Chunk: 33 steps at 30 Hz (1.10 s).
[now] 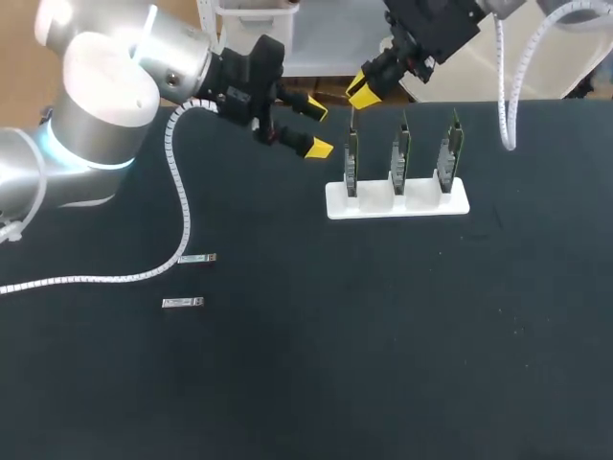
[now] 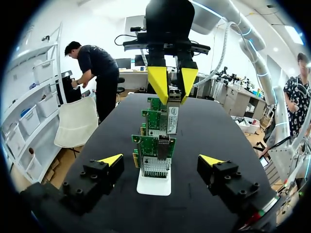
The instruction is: Pick up the optical module with the left hand, and insert it into the network port with the right hand.
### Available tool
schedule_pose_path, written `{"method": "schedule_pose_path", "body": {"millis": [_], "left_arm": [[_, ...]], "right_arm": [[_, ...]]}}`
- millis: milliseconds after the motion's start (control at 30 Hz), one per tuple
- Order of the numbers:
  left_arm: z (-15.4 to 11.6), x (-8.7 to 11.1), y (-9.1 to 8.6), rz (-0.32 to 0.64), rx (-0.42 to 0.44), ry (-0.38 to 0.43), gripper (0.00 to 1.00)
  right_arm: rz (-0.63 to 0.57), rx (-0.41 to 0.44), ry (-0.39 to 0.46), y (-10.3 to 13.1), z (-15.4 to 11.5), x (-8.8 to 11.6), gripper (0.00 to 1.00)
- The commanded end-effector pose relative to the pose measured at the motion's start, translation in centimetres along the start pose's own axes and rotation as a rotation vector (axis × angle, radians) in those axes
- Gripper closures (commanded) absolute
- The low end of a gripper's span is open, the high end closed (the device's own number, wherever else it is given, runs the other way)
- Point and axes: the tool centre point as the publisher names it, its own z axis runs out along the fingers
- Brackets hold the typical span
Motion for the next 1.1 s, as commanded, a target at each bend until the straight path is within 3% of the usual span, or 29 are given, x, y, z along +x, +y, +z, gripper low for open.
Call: {"method": "schedule_pose_path", "body": {"millis": [33, 1100], "left_arm": [[0.03, -0.07, 0.07, -0.001, 0.001, 0.004, 0.00], [0.03, -0.07, 0.07, -0.001, 0.001, 0.004, 0.00]], "right_arm": [[-0.009, -0.011, 0.005, -0.89, 0.13, -0.03, 1.00], [-0.023, 0.007, 0.020, -0.66, 0.53, 0.32, 1.00]]}}
